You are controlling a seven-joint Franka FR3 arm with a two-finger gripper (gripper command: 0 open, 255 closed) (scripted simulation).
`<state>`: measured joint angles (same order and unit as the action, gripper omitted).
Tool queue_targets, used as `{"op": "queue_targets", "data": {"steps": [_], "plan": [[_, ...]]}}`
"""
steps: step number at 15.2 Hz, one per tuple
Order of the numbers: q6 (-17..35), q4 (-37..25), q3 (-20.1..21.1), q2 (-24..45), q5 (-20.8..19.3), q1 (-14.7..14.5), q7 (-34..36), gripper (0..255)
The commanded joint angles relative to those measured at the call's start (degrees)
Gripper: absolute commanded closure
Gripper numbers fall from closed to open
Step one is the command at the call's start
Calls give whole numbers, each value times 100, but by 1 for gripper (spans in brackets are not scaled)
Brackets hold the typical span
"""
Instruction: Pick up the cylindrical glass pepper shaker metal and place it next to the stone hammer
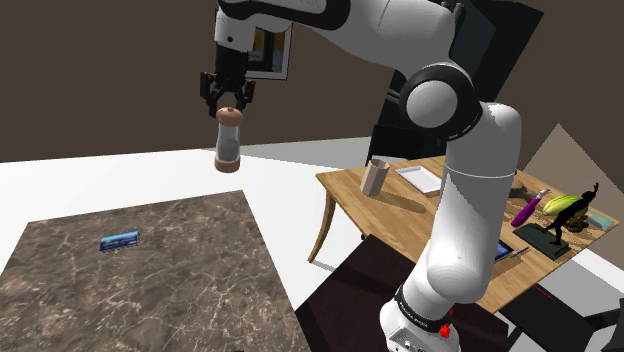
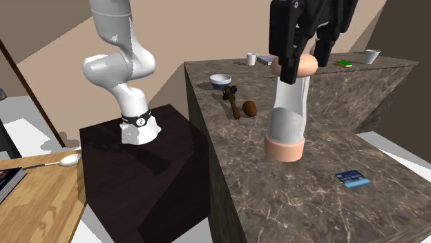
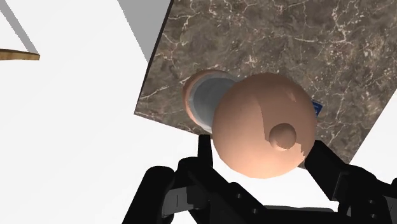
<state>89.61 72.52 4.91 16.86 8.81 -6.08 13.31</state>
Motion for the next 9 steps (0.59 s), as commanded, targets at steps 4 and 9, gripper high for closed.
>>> {"op": "queue_targets", "data": {"steps": [4, 9], "plan": [[-471, -655, 7, 180, -14, -10, 84, 255], [-1011, -1481, 16, 459, -29, -23, 175, 255]]}}
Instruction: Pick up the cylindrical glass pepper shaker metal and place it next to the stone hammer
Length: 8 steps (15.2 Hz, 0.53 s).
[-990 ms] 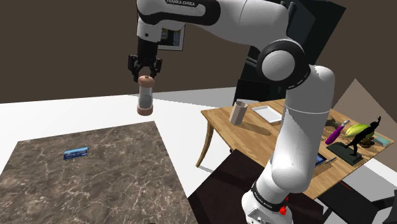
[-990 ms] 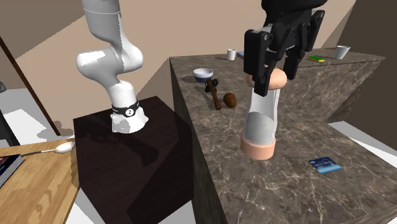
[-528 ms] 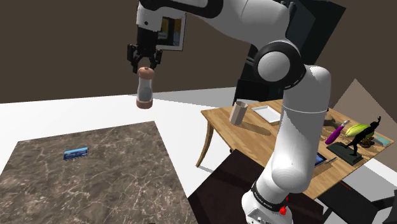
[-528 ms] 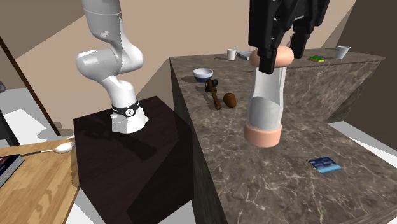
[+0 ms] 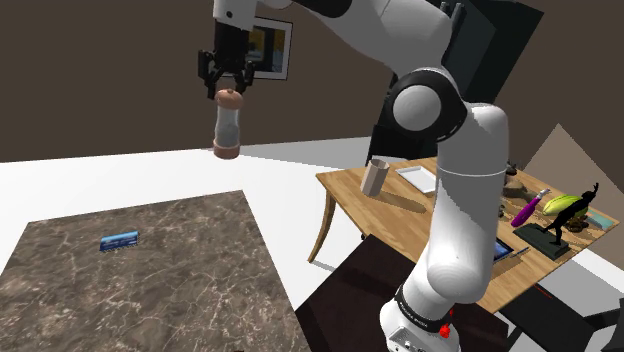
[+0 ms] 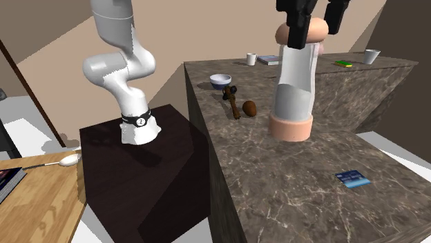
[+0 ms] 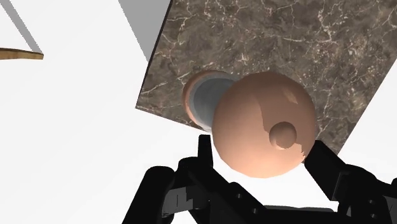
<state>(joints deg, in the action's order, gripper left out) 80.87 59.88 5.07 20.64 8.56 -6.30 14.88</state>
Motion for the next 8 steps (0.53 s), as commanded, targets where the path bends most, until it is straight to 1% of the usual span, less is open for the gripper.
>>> {"op": "queue_targets", "data": {"steps": [1, 2, 5, 8], "plan": [[-258, -414, 4, 155, -7, -5, 39, 255], [-329, -531, 5, 200, -10, -7, 51, 255], [16, 309, 98, -348, -4, -219, 323, 255], [267, 917, 213, -761, 1, -431, 625, 255]]}}
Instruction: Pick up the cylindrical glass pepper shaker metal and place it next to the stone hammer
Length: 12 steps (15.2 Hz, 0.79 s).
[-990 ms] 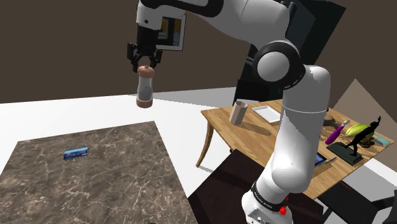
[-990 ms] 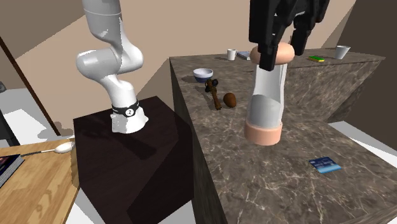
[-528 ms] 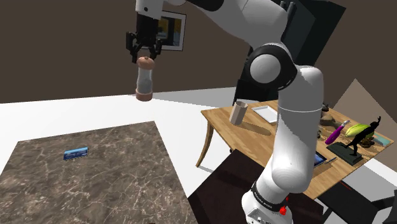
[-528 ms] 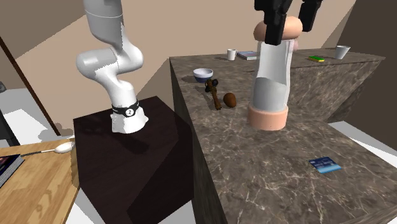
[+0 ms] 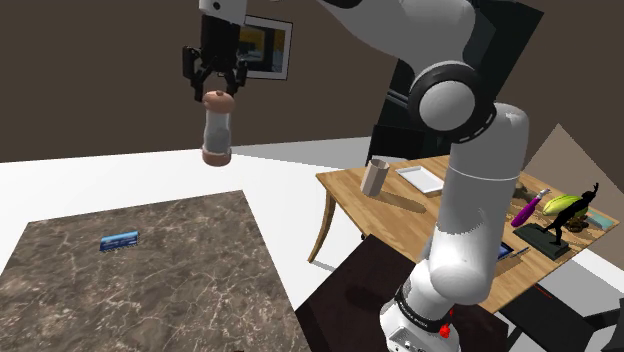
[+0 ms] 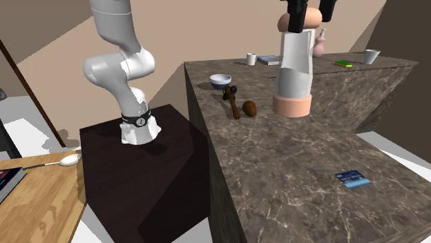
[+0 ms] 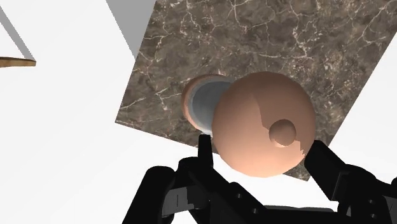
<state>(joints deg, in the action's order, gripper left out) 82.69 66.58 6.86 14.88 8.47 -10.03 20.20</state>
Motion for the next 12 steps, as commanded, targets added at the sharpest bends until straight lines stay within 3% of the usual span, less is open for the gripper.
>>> {"op": "queue_targets", "data": {"steps": [1, 12], "plan": [[155, 414, 75, -301, 11, -129, 198, 255], [688, 1492, 654, -1074, -1, -894, 1491, 255]]}}
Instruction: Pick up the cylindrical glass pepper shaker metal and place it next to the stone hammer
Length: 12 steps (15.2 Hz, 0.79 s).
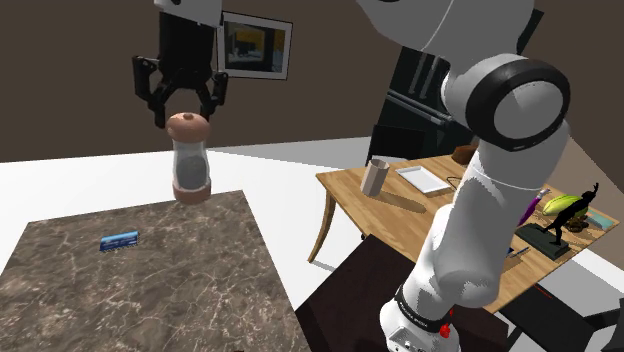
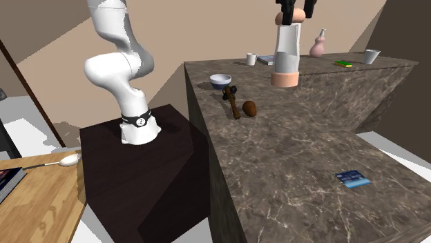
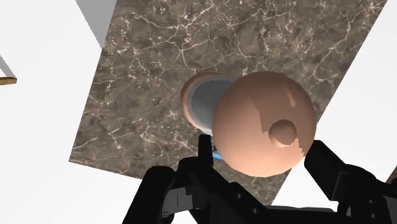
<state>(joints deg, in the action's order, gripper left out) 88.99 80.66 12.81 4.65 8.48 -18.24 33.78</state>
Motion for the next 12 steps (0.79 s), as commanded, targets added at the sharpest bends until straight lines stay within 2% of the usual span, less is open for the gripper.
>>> {"op": "queue_targets", "data": {"steps": [1, 12], "plan": [[91, 127, 119, -81, -8, -143, 260, 255], [337, 56, 822, 30, -237, -974, 1761, 255]]}}
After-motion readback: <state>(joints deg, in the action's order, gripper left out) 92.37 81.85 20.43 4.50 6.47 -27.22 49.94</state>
